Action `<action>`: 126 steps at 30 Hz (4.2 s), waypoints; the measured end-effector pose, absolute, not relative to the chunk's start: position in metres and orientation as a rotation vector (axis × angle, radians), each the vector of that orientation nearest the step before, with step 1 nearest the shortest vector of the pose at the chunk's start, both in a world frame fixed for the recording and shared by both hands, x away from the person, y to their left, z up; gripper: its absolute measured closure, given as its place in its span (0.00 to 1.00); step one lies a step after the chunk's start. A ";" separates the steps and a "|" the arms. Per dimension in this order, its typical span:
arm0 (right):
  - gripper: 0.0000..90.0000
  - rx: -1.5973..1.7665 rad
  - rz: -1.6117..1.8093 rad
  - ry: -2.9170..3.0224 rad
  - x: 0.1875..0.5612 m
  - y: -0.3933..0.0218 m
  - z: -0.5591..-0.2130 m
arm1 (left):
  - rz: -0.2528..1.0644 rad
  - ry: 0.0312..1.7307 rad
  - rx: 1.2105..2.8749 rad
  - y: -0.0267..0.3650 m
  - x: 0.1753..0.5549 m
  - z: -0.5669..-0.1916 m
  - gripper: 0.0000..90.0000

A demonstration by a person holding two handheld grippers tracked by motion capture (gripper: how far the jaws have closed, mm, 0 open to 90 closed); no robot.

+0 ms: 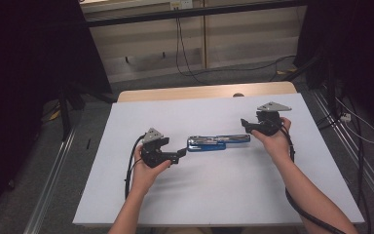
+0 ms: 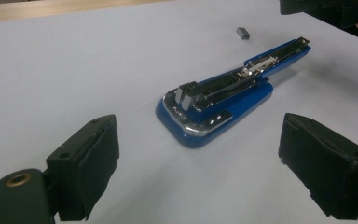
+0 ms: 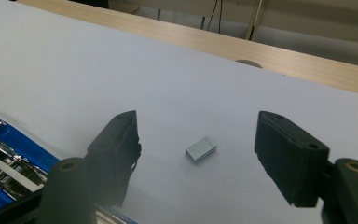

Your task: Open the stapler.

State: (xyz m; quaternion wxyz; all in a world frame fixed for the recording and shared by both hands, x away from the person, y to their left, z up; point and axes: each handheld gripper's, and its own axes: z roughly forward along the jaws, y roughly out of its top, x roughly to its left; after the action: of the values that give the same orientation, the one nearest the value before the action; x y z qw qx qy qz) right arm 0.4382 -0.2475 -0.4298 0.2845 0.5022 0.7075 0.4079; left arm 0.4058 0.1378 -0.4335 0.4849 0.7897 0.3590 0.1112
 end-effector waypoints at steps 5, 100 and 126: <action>0.28 1.377 1.100 1.904 0.441 -0.248 -0.433 | 0.287 0.876 1.929 0.143 0.402 -0.433 0.12; 0.88 1.316 1.018 2.179 0.466 -0.254 -0.432 | 0.378 0.923 1.877 0.162 0.402 -0.431 0.14; 0.88 1.150 1.136 2.251 0.443 -0.236 -0.394 | 0.326 0.960 1.840 0.168 0.400 -0.427 0.06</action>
State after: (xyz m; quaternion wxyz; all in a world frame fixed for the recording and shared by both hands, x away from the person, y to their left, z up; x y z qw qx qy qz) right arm 0.4429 -0.2361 -0.3938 0.1839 0.4077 0.7984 0.4030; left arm 0.3996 0.1685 -0.4270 0.4973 0.7598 0.3966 0.1348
